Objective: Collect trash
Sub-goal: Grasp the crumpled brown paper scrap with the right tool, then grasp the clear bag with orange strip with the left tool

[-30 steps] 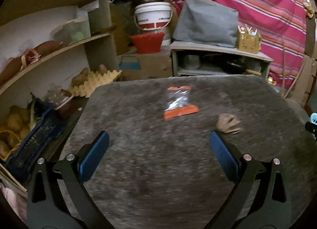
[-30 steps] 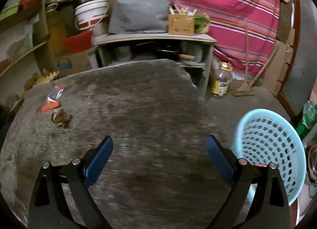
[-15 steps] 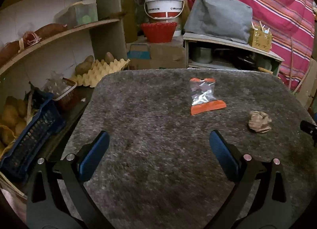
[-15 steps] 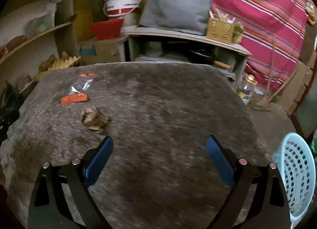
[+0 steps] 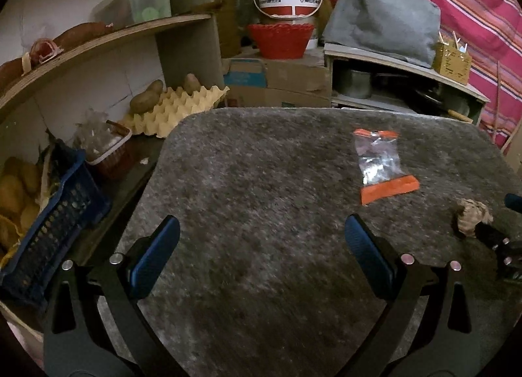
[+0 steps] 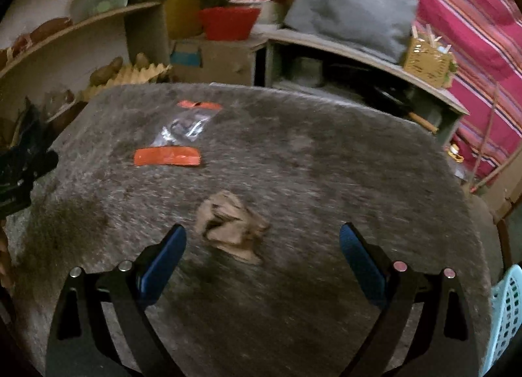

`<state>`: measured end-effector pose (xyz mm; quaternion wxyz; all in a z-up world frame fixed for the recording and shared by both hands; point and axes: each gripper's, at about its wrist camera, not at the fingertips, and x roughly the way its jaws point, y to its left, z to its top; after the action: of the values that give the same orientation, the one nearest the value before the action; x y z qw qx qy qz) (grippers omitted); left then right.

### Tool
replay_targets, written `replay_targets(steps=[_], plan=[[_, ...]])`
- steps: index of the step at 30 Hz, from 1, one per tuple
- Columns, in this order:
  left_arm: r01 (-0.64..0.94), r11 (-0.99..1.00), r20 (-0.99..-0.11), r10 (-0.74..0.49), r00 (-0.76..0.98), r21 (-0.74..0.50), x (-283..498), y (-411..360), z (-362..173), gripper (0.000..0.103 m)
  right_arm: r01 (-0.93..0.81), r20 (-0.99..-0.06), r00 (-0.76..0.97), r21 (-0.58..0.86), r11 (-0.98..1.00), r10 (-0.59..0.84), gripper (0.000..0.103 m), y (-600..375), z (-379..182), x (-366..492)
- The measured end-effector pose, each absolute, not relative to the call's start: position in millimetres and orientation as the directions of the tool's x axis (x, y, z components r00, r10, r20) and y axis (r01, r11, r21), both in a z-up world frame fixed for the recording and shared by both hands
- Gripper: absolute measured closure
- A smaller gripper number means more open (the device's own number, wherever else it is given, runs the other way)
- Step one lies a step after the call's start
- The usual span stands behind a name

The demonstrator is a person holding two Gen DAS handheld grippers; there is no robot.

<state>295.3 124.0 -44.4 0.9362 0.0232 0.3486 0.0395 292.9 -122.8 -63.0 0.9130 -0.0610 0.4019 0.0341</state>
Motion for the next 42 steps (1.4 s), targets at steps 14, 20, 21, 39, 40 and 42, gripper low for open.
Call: replay_targets(steps=[14, 20, 21, 39, 40, 42], plan=[[0.024, 0.997, -0.663, 0.032, 0.748, 0.076, 338.6, 67.0, -39.4, 0.005, -0.161, -0.733, 0.675, -0.032, 0.986, 0.087, 0.058, -150.4, -53.9, 301.0], [0.077, 0.997, -0.685, -0.049, 0.727, 0.011, 368.5, 23.2, -44.4, 0.005, -0.087, -0.725, 0.688, -0.03, 0.996, 0.038, 0.058, -204.1, -42.6, 299.4], [0.087, 0.996, -0.692, -0.065, 0.719, -0.003, 375.8, 14.7, -47.8, 0.005, -0.081, -0.725, 0.688, -0.033, 0.996, 0.032, 0.058, -210.3, -41.9, 299.2], [0.119, 0.993, -0.763, -0.098, 0.639, -0.028, 394.2, -11.6, -81.0, 0.069, -0.009, -0.713, 0.701, -0.014, 1.0, -0.004, 0.058, -270.8, -41.5, 277.6], [0.118, 0.993, -0.758, -0.092, 0.646, -0.02, 389.3, -12.9, -78.3, 0.069, -0.006, -0.71, 0.704, -0.011, 1.0, -0.004, 0.058, -272.6, -40.1, 275.0], [0.116, 0.993, -0.745, -0.075, 0.662, 0.003, 380.3, -14.9, -71.3, 0.07, -0.001, -0.704, 0.71, -0.005, 1.0, -0.003, 0.058, -275.5, -37.5, 270.6]])
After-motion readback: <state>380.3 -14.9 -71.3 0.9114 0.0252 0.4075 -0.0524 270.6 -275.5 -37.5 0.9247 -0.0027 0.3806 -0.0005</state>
